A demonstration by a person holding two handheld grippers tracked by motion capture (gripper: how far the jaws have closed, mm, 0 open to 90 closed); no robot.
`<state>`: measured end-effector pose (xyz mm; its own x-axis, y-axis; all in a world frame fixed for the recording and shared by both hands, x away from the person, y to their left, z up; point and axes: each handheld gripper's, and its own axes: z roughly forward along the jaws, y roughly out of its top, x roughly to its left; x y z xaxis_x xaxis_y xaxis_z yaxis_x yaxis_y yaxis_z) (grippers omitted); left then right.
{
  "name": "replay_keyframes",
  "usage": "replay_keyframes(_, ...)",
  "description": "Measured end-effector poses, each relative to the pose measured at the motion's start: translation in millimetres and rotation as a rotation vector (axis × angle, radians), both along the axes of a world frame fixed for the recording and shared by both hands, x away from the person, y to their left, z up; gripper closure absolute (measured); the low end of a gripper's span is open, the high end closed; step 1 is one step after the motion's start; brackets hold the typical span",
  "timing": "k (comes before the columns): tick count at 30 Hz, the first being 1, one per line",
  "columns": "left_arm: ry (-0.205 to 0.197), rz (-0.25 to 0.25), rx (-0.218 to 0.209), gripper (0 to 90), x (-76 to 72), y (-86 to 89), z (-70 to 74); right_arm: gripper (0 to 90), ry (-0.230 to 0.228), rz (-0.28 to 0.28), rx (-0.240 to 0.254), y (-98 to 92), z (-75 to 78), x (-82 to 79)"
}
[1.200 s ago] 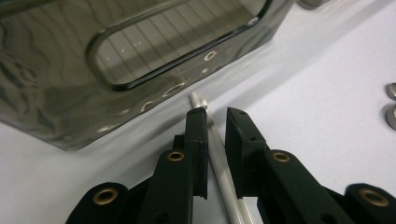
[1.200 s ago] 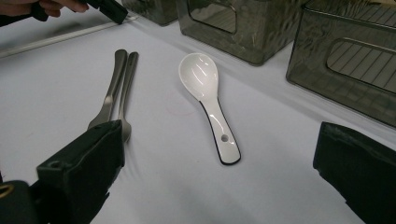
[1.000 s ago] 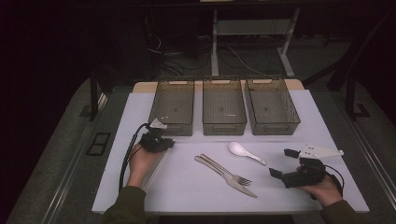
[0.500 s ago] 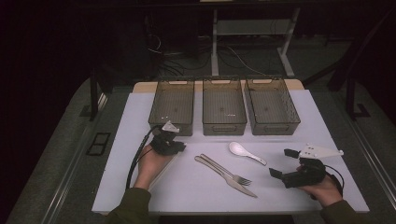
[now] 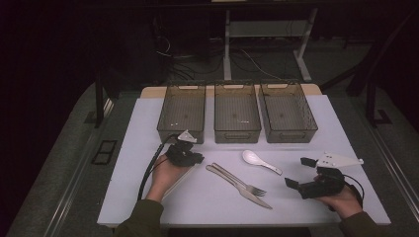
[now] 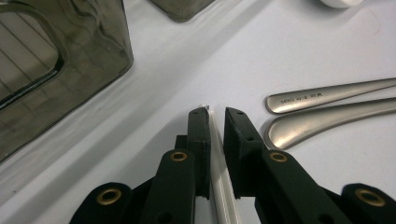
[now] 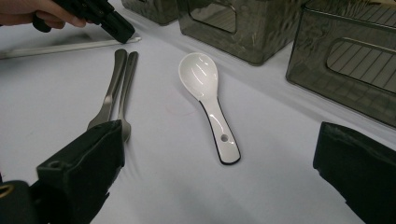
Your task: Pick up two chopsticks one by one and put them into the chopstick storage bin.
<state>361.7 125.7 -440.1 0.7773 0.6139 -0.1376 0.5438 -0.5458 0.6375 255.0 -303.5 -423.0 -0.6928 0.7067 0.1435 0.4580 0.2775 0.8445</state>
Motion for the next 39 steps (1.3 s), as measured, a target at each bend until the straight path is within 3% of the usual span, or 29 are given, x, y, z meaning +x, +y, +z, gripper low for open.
replay_keyframes(4, -0.031, 0.001, -0.028, 72.0, -5.1, 10.0, 11.0, 2.0, 0.002, -0.002, 0.005, -0.5, 0.3, -0.3)
replay_keyframes(10, -0.064, 0.024, -0.049, 69.0, -31.9, 36.6, 21.8, 2.0, 0.001, -0.002, 0.009, -1.1, 0.4, -0.1)
replay_keyframes(21, -0.049, 0.042, -0.049, 72.5, -74.9, 67.9, 13.8, 2.0, 0.001, -0.009, 0.006, -1.3, 0.9, -1.1)
replay_keyframes(27, -0.016, 0.047, -0.037, 75.8, -76.6, 71.3, 6.8, 2.0, -0.003, -0.005, 0.002, -0.7, 0.8, -1.3)
replay_keyframes(39, -0.005, 0.035, -0.009, 78.7, -75.2, 71.0, 3.9, 2.0, -0.004, -0.008, 0.003, -1.3, 0.9, -1.4)
